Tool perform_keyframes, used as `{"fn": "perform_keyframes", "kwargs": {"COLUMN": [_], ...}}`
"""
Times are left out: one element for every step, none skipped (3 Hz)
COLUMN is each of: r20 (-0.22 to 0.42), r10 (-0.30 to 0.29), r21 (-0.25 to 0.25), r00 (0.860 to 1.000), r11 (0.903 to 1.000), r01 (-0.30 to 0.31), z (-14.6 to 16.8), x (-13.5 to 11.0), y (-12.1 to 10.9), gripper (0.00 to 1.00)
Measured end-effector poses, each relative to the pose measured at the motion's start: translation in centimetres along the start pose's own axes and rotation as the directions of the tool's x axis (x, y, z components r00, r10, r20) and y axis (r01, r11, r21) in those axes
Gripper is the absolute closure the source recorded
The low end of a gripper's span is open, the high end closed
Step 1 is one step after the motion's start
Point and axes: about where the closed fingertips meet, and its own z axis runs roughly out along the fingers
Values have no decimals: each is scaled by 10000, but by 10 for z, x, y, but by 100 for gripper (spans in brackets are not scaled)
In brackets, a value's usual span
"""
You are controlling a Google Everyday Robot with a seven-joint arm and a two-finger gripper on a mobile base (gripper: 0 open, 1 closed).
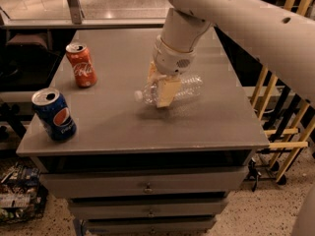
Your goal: Knock water bottle over
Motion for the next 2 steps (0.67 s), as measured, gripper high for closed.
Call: {"fn": "perform_keyframes", "kwargs": {"r20": [8, 16], "r10": [-10, -20], "r21": [16, 31], "r00": [10000, 10000], "r11": [10000, 10000], "r01": [10, 20], "z": [1, 3], "x": [-1, -1], "y": [-1, -2], "gripper": [59, 35]}}
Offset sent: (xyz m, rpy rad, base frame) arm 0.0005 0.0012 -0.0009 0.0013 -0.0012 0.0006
